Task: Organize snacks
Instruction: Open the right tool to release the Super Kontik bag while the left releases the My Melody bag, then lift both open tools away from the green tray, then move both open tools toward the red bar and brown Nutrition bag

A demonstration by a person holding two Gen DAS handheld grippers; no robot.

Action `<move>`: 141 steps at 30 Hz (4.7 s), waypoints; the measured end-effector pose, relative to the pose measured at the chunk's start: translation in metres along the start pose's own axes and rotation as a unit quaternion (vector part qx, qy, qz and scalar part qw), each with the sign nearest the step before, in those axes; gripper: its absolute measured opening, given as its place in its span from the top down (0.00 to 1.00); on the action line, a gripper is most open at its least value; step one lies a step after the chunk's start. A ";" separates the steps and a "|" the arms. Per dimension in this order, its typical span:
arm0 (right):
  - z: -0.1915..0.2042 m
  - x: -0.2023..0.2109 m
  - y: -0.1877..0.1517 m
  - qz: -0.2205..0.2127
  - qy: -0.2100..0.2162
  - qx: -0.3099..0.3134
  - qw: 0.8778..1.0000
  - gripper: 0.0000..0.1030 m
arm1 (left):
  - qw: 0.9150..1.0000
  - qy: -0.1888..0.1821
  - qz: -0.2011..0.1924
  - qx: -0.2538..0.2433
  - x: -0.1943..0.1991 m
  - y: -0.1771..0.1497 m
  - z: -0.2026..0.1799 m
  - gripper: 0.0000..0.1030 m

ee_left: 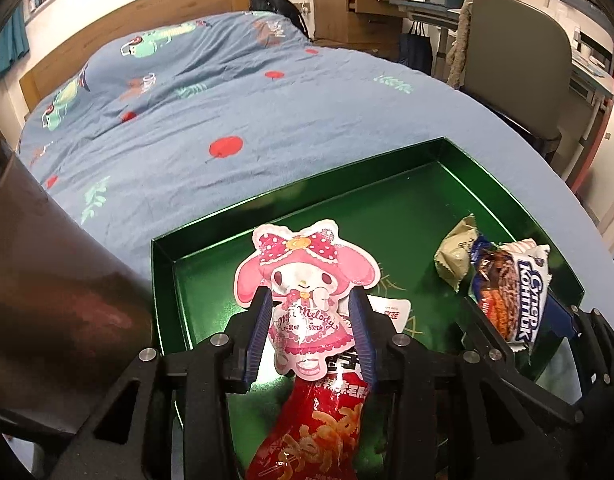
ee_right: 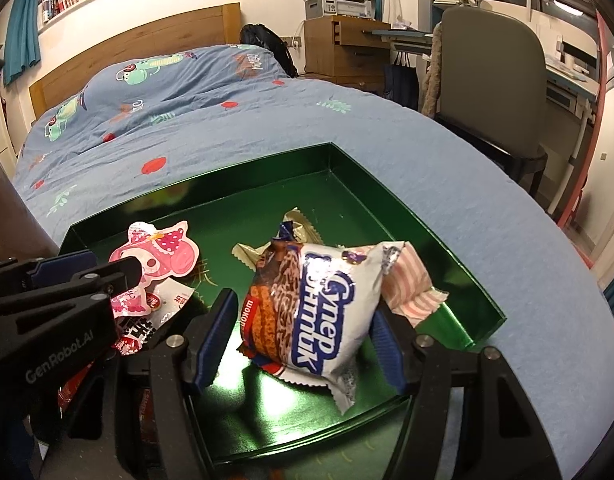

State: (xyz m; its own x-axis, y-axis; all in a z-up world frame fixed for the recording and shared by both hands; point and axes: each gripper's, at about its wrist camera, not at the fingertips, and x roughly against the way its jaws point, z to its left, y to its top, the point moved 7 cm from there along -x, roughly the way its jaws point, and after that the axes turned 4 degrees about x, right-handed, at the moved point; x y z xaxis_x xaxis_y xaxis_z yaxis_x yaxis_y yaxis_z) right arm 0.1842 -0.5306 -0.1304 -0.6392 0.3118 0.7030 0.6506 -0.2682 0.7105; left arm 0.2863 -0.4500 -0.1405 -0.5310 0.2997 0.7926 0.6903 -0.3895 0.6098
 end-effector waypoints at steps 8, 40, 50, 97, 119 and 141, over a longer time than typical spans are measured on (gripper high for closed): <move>0.000 0.008 0.004 -0.009 -0.006 0.000 1.000 0.26 | 1.000 0.004 -0.024 -0.005 0.017 0.002 0.000 0.62; -0.028 0.049 0.022 -0.051 -0.037 -0.021 0.998 0.16 | 1.000 -0.014 -0.002 -0.001 0.087 -0.078 0.009 0.61; -0.003 0.058 0.030 -0.059 -0.024 0.004 0.998 0.16 | 0.999 0.014 0.022 0.023 0.111 -0.108 0.045 0.61; 0.195 0.330 -0.085 -0.037 0.186 0.124 0.974 0.08 | 0.958 0.229 -0.045 0.166 0.366 -0.261 0.317 0.40; 0.280 0.325 -0.082 -0.024 0.210 0.188 0.959 0.07 | 0.955 0.202 -0.030 0.215 0.341 -0.279 0.371 0.40; 0.393 0.230 -0.059 0.007 0.269 0.168 0.948 0.00 | 0.937 0.196 -0.024 0.288 0.238 -0.249 0.452 0.40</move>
State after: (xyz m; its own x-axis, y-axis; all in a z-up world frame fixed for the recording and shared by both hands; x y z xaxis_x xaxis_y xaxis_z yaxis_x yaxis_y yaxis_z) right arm 0.1597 -0.0851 -0.0224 -0.6873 -0.2250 0.6906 0.6965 0.0655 0.7145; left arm 0.2102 0.1125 -0.1041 -0.6301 -0.0822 0.7721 0.7515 0.1856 0.6331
